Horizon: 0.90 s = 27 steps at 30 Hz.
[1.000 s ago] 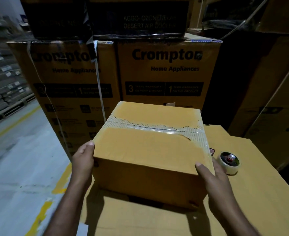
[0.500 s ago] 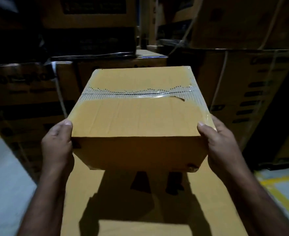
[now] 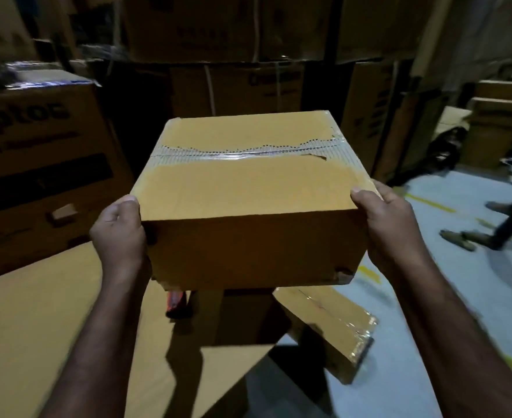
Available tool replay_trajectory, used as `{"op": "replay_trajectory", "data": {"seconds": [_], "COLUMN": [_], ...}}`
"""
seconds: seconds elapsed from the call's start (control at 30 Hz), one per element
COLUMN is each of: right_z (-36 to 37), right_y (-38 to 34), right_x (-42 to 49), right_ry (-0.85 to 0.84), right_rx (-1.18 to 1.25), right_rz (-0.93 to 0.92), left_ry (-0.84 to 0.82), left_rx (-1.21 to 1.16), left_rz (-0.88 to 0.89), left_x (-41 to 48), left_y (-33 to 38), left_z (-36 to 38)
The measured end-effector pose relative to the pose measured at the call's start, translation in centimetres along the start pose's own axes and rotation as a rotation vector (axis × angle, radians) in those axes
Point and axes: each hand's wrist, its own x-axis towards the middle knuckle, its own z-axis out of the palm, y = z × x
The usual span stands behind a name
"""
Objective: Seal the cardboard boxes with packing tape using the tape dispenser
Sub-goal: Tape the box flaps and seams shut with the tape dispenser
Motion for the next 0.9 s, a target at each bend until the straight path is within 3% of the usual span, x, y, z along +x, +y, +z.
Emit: {"op": "replay_trajectory", "data": {"seconds": [0.23, 0.37, 0.47, 0.77, 0.9], "right_z": [-7.0, -8.7, -9.5, -11.0, -12.2], "right_y": [2.1, 4.0, 5.6, 11.1, 13.2], "right_x": [2.8, 5.0, 6.9, 14.4, 19.7], "right_ry": [0.216, 0.299, 0.354, 0.489, 0.384], "right_rx": [-0.001, -0.057, -0.085, -0.290, -0.362], "right_rz": [0.053, 0.039, 0.038, 0.145, 0.354], "left_ry": [-0.350, -0.525, -0.677, -0.612, -0.531], "left_rx": [0.151, 0.290, 0.257, 0.270, 0.294], "left_rz": [-0.070, -0.388, -0.503, -0.476, -0.449], "left_x": [-1.3, 0.0, 1.0, 1.9, 2.4], "left_y": [-2.6, -4.4, -5.5, -11.2, -13.6], "left_z": [10.8, 16.5, 19.9, 28.2, 32.4]}}
